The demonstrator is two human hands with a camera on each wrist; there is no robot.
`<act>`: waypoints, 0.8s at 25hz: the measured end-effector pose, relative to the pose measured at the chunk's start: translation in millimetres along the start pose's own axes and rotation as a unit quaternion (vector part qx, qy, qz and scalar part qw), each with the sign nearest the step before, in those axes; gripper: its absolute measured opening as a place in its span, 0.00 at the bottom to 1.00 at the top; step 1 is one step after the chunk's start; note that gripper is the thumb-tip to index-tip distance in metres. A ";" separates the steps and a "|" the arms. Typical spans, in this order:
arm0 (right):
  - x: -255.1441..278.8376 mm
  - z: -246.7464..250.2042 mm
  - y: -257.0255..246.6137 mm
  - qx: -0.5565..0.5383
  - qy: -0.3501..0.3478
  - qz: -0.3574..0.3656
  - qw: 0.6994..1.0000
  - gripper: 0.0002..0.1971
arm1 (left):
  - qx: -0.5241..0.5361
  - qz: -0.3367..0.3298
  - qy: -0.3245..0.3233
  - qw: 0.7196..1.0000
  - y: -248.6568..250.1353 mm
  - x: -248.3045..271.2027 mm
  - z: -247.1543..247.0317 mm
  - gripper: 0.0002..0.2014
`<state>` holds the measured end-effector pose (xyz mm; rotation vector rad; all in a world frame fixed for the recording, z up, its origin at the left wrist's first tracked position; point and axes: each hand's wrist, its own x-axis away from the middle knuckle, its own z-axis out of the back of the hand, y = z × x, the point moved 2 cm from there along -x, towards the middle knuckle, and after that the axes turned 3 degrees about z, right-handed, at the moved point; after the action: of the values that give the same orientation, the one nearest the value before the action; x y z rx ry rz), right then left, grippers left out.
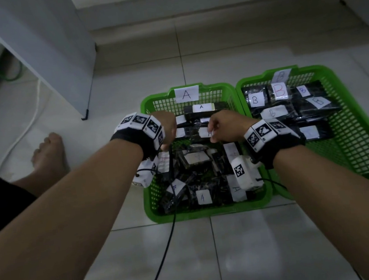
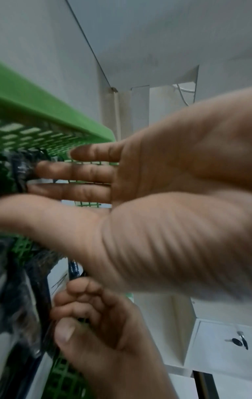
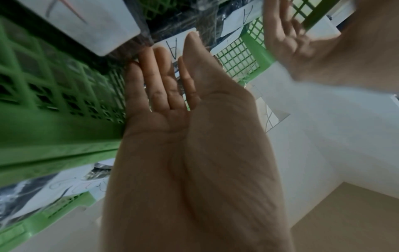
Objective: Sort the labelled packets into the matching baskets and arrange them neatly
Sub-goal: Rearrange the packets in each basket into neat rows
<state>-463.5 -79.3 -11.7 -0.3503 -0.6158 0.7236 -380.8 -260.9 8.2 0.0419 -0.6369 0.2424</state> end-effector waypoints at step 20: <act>0.8 0.4 5.5 -0.130 -0.028 0.024 0.991 0.18 | 0.177 0.006 0.080 0.981 -56.7 30.3 54.3 0.07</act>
<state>-466.1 -74.8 -13.8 -0.5893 -0.7593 0.7022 -375.5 -315.8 71.8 0.3580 -0.4276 0.3641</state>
